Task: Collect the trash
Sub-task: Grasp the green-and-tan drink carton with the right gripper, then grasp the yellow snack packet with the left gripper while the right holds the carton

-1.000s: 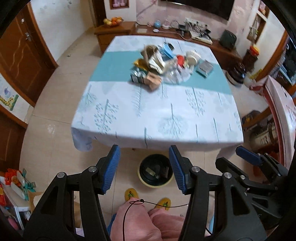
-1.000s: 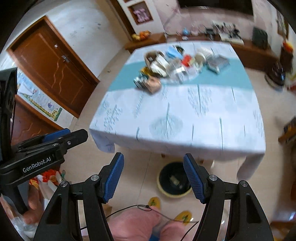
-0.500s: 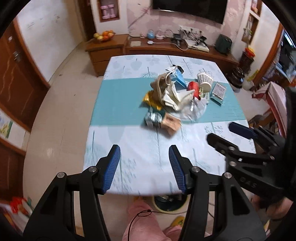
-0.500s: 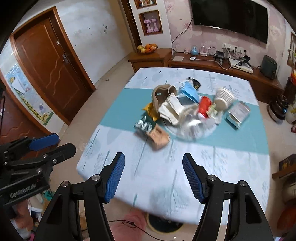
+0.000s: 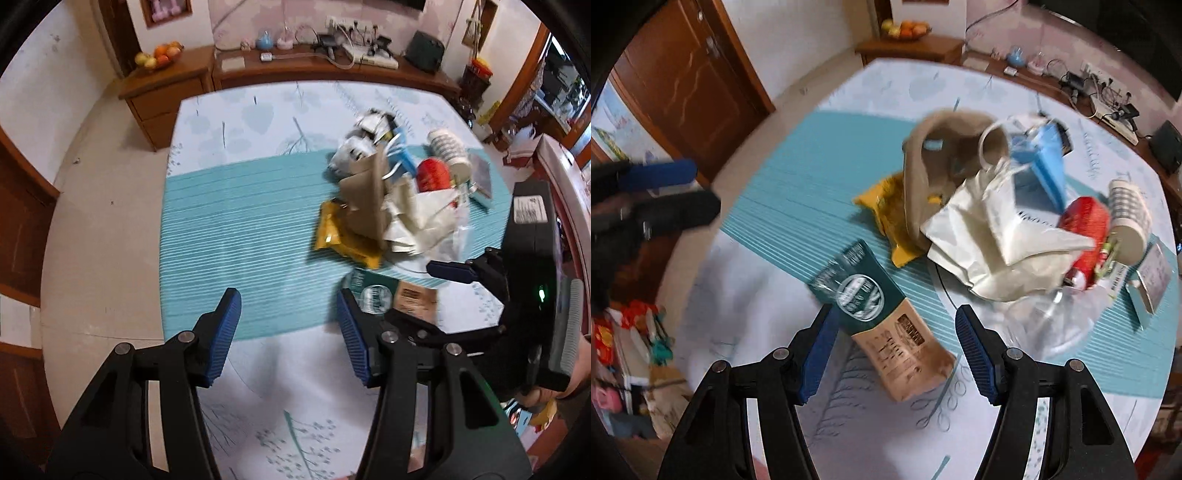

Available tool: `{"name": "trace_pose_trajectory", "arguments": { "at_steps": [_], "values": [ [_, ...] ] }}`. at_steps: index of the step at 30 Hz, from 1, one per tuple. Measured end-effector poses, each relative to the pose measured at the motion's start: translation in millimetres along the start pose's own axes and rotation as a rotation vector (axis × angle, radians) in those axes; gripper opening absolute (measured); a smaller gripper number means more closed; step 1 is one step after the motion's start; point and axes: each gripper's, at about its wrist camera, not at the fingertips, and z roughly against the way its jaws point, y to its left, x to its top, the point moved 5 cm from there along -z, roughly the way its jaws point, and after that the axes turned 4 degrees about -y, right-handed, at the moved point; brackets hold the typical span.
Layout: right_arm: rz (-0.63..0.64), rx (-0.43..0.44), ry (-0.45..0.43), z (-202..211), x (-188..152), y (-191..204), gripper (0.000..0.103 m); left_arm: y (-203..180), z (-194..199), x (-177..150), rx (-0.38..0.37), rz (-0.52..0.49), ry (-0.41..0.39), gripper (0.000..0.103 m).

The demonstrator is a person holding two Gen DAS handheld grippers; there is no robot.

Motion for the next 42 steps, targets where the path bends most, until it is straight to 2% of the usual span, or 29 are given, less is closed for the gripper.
{"name": "trace_pose_trajectory", "arguments": {
  "at_steps": [3, 7, 12, 14, 16, 18, 20, 22, 24, 28, 33, 39, 41, 42],
  "values": [
    [0.034, -0.002, 0.04, -20, 2, 4, 0.067, 7, -23, 2, -0.015, -0.011, 0.031, 0.049],
    [0.063, 0.01, 0.042, -30, 3, 8, 0.071, 16, -43, 6, -0.044, 0.005, 0.058, 0.049],
    [0.059, 0.058, 0.058, -40, 5, 10, 0.07, 18, -61, 12, -0.075, 0.01, 0.079, 0.049],
    [0.046, 0.12, 0.078, -43, 4, 9, 0.056, 15, -66, 13, -0.082, -0.002, 0.083, 0.049],
    [0.037, 0.169, 0.103, -47, 3, 9, 0.052, 11, -69, 13, -0.092, -0.012, 0.092, 0.049],
    [0.058, 0.177, 0.106, -47, 1, 10, 0.049, 5, -75, 13, -0.103, -0.021, 0.104, 0.049],
    [0.078, 0.203, 0.125, -48, -3, 12, 0.04, 2, -80, 12, -0.111, -0.024, 0.115, 0.049],
    [0.069, 0.211, 0.122, -48, -5, 12, 0.032, -2, -85, 13, -0.116, -0.028, 0.121, 0.049],
    [0.055, 0.193, 0.112, -49, -6, 10, 0.031, -5, -88, 14, -0.119, -0.028, 0.123, 0.049],
    [-0.056, 0.2, 0.049, -33, -7, 1, 0.031, -8, -97, 19, -0.127, -0.011, 0.135, 0.049],
    [-0.223, 0.145, -0.053, -13, 0, -31, 0.031, -12, -110, 29, -0.167, 0.037, 0.157, 0.049],
    [-0.42, 0.102, -0.126, -2, -6, -57, 0.031, -20, -134, 38, -0.201, 0.08, 0.185, 0.049],
    [-0.477, 0.101, -0.135, -3, -11, -65, 0.031, -23, -142, 38, -0.211, 0.09, 0.197, 0.044],
    [-0.501, 0.107, -0.135, -2, -15, -71, 0.031, -25, -146, 38, -0.219, 0.095, 0.2, 0.033]
  ]
}}
